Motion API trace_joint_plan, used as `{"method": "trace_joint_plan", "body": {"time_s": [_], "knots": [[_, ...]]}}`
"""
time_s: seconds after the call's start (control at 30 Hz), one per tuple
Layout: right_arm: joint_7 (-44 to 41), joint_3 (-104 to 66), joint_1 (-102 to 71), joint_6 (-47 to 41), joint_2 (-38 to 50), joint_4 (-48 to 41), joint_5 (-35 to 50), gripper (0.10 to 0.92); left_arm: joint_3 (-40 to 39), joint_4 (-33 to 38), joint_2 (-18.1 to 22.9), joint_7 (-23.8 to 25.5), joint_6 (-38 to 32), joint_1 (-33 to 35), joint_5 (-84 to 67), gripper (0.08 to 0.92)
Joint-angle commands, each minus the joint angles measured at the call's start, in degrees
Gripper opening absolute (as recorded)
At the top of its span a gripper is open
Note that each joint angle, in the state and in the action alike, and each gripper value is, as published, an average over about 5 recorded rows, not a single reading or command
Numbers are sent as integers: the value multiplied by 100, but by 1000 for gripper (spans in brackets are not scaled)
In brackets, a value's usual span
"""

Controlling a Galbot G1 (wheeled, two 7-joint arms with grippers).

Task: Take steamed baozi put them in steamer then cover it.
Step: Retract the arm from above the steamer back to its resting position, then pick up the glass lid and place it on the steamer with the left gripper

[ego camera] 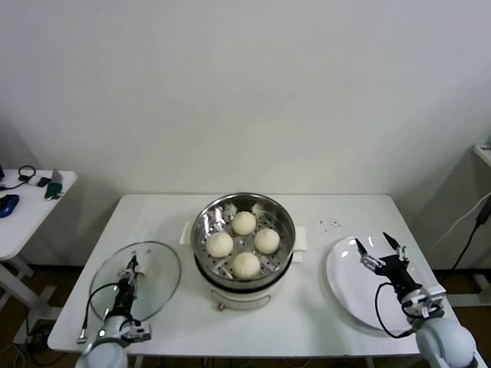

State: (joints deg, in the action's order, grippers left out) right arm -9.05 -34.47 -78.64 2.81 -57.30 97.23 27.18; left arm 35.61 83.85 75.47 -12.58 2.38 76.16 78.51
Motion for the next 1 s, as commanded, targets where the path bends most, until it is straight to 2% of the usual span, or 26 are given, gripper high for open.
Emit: {"method": "trace_joint_plan", "body": {"time_s": [0.03, 0.17, 0.27, 0.7, 1.0], "knots": [[-28, -4, -9, 44, -48, -19, -144, 823, 8, 19, -18, -10, -28, -4, -95, 307], [-43, -15, -7, 69, -45, -42, -161, 823, 35, 311, -58, -75, 14, 107, -200, 194], [-54, -23, -1, 93, -30, -77, -173, 823, 40, 665, -112, -95, 117, 268, -290, 155], [-127, -54, 139, 204, 20, -257, -198, 823, 116, 2793, -315, -201, 1187, 1213, -549, 153], [-168, 4, 312, 240, 123, -415, -287, 823, -66, 4077, -778, -129, 2273, 1704, -636, 153]]}}
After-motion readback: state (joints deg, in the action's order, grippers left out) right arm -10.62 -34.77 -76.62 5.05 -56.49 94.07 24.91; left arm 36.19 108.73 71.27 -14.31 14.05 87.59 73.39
